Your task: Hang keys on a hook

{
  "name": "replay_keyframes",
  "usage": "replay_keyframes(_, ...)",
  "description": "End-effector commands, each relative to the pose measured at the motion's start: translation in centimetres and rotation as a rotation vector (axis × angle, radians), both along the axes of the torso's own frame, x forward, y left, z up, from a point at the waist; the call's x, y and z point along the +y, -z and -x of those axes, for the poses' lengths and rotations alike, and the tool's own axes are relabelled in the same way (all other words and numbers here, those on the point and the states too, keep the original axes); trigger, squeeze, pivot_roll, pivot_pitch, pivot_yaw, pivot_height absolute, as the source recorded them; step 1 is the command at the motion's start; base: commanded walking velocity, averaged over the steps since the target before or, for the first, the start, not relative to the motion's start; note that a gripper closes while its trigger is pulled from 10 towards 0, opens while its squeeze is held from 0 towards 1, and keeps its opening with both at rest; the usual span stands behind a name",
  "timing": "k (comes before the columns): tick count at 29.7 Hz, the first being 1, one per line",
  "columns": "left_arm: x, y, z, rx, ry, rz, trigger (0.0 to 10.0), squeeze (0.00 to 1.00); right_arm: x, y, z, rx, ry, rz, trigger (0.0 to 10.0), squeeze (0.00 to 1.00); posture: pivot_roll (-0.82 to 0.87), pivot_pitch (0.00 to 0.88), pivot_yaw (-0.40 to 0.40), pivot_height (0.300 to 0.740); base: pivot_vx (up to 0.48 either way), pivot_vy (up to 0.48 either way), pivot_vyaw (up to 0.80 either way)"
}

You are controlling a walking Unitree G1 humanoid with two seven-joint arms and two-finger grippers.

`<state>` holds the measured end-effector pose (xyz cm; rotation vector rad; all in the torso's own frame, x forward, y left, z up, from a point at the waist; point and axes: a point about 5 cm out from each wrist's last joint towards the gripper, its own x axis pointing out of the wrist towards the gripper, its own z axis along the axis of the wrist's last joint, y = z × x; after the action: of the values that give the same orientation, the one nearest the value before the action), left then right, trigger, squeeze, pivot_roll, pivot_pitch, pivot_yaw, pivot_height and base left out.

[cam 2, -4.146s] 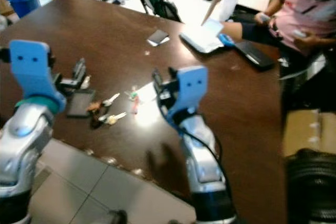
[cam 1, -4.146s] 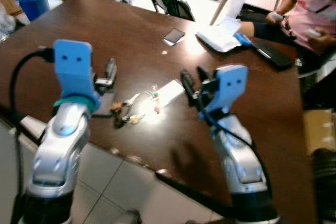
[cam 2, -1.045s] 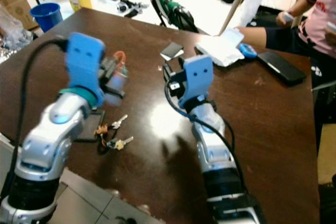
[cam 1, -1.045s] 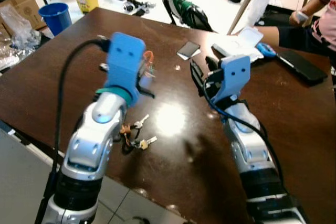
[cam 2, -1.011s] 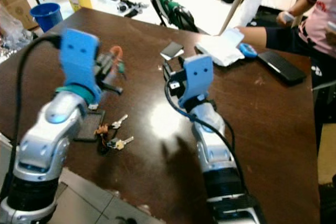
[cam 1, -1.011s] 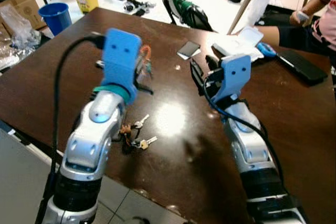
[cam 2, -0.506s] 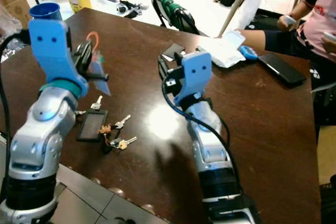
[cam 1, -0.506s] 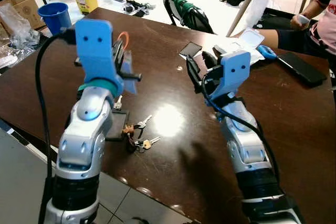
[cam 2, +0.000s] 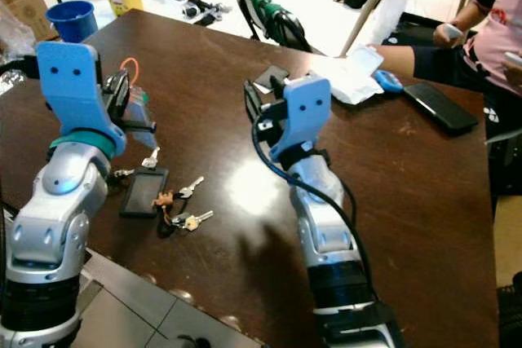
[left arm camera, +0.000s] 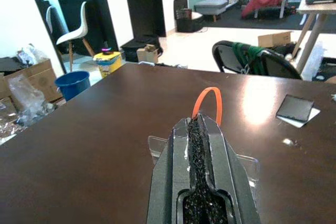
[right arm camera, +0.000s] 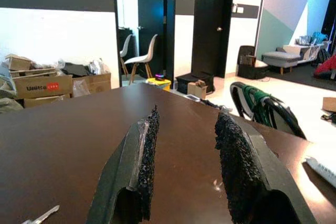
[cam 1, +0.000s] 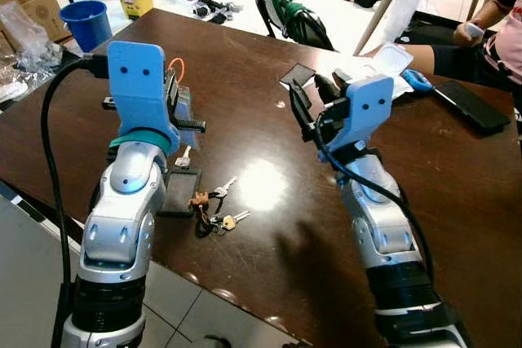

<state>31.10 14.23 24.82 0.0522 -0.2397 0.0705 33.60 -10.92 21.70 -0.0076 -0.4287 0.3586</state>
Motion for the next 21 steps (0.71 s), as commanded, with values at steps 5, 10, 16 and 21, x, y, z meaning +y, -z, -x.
replay_keyframes(5, 0.75, 0.58, -0.04, 0.016, -0.037, -0.013, 10.0, 0.00, 0.28, 0.18, 0.19, 0.013, -0.010, -0.016, 10.0, 0.00, 0.11, 0.004, 0.094, 0.740, -0.341, 0.000, 0.00)
replay_keyframes(10, 0.79, 0.56, -0.04, 0.013, -0.042, -0.016, 10.0, 0.00, 0.35, 0.12, 0.26, 0.013, -0.011, -0.023, 10.0, 0.00, 0.11, 0.006, 0.095, 0.740, -0.343, 0.000, 0.00)
replay_keyframes(16, 0.86, 0.60, -0.10, 0.014, -0.045, -0.020, 10.0, 0.00, 0.54, -0.04, 0.39, 0.008, -0.026, -0.042, 10.0, 0.00, 0.11, 0.010, 0.095, 0.740, -0.341, 0.000, 0.00)
replay_keyframes(21, 0.94, 0.61, -0.18, 0.016, -0.049, -0.025, 10.0, 0.00, 0.63, -0.20, 0.50, 0.004, -0.040, -0.052, 10.0, 0.00, 0.11, 0.016, 0.096, 0.740, -0.342, 0.000, 0.00)
